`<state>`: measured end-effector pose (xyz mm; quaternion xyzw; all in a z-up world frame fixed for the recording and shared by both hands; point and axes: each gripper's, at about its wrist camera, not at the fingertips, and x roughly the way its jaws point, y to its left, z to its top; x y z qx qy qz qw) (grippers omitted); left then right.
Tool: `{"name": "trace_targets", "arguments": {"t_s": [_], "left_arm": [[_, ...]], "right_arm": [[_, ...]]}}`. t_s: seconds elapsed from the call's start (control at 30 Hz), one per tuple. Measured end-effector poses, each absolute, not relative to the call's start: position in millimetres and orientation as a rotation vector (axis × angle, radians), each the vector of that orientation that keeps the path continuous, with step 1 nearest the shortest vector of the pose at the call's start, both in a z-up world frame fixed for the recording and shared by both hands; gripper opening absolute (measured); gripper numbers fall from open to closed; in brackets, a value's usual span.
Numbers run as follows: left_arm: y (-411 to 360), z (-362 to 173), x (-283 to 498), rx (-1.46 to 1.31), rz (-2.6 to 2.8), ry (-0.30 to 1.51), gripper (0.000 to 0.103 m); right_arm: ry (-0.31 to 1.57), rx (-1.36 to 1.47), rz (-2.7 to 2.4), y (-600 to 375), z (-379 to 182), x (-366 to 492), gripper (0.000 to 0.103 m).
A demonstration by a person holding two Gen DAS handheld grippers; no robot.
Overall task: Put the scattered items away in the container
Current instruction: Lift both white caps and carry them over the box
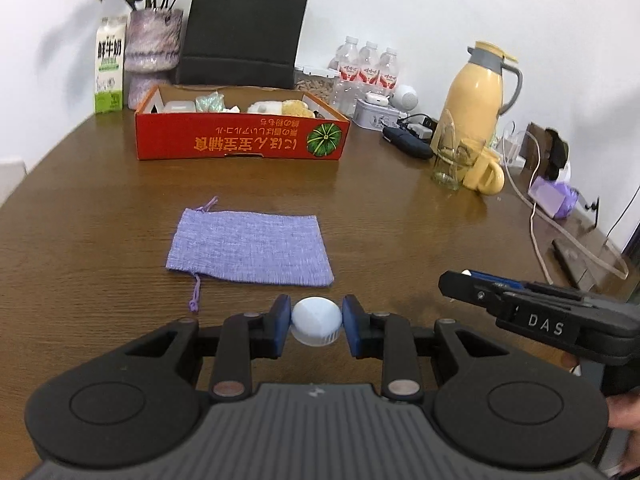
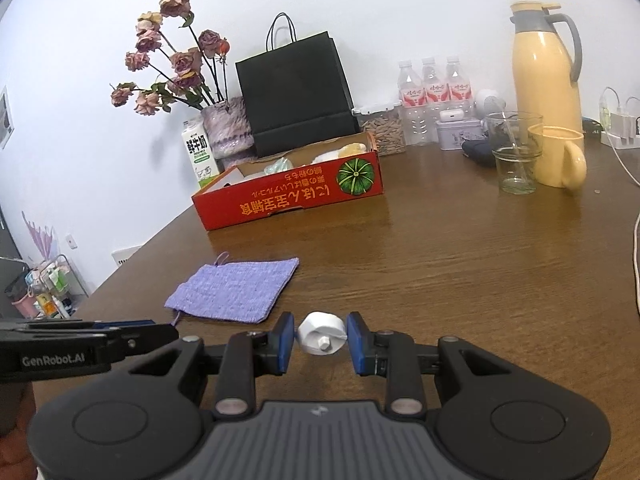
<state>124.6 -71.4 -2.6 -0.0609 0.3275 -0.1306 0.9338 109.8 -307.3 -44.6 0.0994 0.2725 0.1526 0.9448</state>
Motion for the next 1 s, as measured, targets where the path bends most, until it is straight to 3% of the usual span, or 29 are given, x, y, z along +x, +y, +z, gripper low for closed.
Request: {"name": "trace_targets", "arguments": {"t_s": [0.27,0.57,0.8,1.0], "left_arm": [[-43.8,40.0,198.2,-0.095,-0.298,0.594,0.029],[4.1,115.3,369.4,-0.089,-0.315,0.563,0.029],[-16.2,68.2,483.0,-0.111,-0.407,0.786,0.029],[-48.2,16.0,512.7,-0.037,-0.469,0.889,0.029]], "right_arm": [[0.564,0.246,0.414,-309.2,-14.1,183.4,0.028],[0.523,0.154,0.492,-289.2,65.1,352.9,0.028],[0.748,0.215,0.52,-247.4,55.0,508.1,0.028],[0.909,0.146,0.437,-216.0,10.5,574.5,0.029]]}}
